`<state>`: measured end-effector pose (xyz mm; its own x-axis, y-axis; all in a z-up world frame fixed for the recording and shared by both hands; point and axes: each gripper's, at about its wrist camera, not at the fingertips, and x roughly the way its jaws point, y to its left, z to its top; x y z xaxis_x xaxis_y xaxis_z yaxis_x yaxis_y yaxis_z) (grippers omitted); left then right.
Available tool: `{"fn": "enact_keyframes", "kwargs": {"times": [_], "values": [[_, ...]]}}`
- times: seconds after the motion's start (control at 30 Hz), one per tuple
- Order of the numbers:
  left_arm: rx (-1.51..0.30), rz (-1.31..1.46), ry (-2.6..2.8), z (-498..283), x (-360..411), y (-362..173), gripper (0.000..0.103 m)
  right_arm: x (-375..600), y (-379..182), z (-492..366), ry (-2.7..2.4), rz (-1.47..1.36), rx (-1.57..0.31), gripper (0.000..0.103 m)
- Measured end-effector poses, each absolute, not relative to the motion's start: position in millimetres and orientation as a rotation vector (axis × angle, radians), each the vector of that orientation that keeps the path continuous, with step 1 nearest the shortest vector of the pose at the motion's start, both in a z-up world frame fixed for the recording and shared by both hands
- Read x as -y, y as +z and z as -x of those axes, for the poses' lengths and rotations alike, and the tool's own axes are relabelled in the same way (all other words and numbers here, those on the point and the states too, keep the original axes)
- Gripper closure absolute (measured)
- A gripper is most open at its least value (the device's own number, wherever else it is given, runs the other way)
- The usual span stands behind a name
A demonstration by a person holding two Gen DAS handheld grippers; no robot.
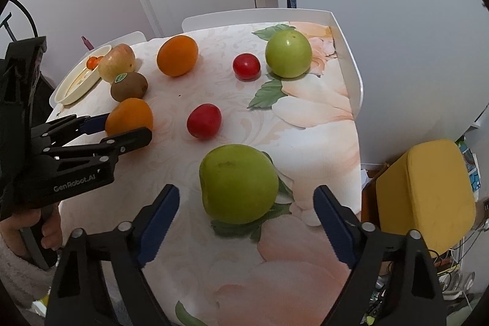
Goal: Organize fruits
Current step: 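Grasp the large orange with the left tool while the right tool grasps the green apple, then carry the orange and apple to the duck plate and release the orange with the left tool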
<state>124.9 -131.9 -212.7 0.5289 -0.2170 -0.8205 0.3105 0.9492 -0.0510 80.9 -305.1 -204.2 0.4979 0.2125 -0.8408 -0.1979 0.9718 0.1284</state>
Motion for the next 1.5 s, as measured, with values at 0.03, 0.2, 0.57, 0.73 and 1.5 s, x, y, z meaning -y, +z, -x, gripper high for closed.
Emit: {"fn": "enact_keyframes", "kwargs": {"times": [0.03,0.2,0.57,0.73,1.5], "values": [[-0.964,-0.105,-0.312,-123.8,130.8,-212.9,0.039,304.0,-204.6,-81.5,0.251,-0.013,-1.02,0.02],[-0.967,-0.098,-0.298,-117.2,123.0,-212.7,0.039,300.5,-206.1,-85.7,0.258,-0.012,-1.019,0.026],[-0.959,-0.08,-0.287,-107.5,105.8,-211.1,0.039,296.3,-209.7,-94.6,0.236,-0.016,-1.036,0.048],[-0.95,-0.076,-0.278,-103.4,95.9,-200.8,0.039,292.0,-208.5,-95.4,0.236,0.003,-1.04,0.054],[-0.867,0.011,-0.16,-99.0,-27.2,-119.3,0.039,185.7,-127.0,-111.0,0.36,0.019,-0.991,0.054]]}}
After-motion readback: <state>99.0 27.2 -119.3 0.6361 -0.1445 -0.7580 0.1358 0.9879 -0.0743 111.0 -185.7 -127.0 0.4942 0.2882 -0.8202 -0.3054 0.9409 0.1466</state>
